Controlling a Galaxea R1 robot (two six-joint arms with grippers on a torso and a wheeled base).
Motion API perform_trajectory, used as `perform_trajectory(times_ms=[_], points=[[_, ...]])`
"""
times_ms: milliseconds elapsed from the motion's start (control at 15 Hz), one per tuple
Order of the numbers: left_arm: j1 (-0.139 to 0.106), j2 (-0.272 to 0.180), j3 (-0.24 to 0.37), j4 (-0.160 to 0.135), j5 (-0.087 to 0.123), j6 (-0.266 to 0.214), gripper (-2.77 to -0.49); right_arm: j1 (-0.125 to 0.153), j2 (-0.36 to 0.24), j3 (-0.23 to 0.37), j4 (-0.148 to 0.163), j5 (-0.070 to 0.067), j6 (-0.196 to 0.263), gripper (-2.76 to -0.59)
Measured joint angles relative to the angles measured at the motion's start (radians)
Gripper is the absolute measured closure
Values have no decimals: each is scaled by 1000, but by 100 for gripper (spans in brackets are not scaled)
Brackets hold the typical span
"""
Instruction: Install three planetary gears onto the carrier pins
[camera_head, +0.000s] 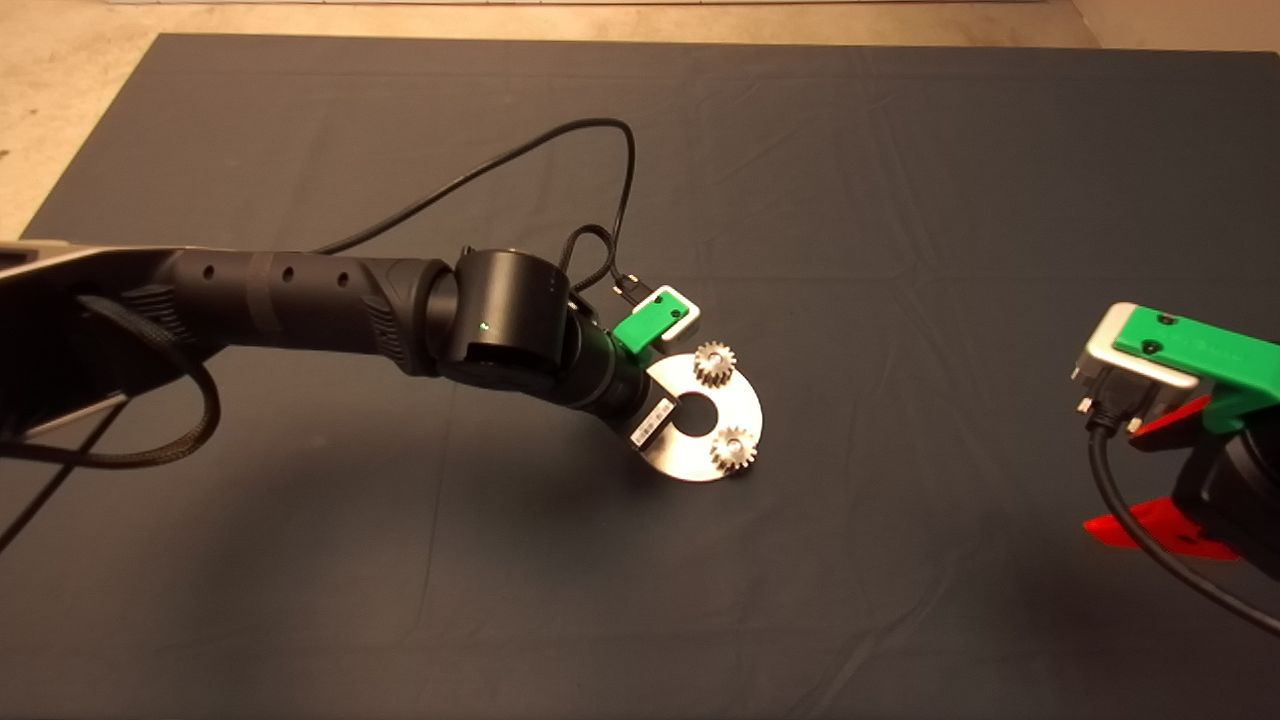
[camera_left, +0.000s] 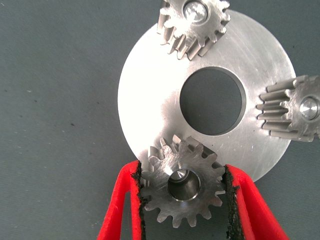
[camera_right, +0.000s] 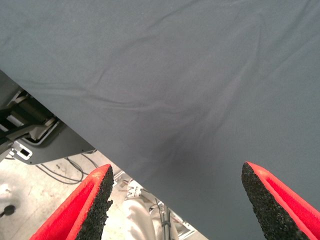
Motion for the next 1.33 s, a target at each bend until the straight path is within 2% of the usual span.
perform_trajectory(times_ms=[133, 267, 800, 933, 1000, 1333], points=[[17, 0, -1, 0, -11, 0, -68, 0, 0, 1, 0, 0, 0, -189], [21, 0, -1, 1, -15, 0, -68, 3, 0, 1, 0, 0, 0, -189], [22, -1, -1, 3, -17, 0, -69, 5, 0, 2, 0, 0, 0, -189], [22, -3, -1, 3, -20, 1, -71, 5, 0, 2, 0, 0, 0, -189], [22, -3, -1, 3, -22, 1, -80, 5, 0, 2, 0, 0, 0, -189], [24, -6, -1, 4, -27, 3, -81, 5, 0, 2, 0, 0, 0, -189]])
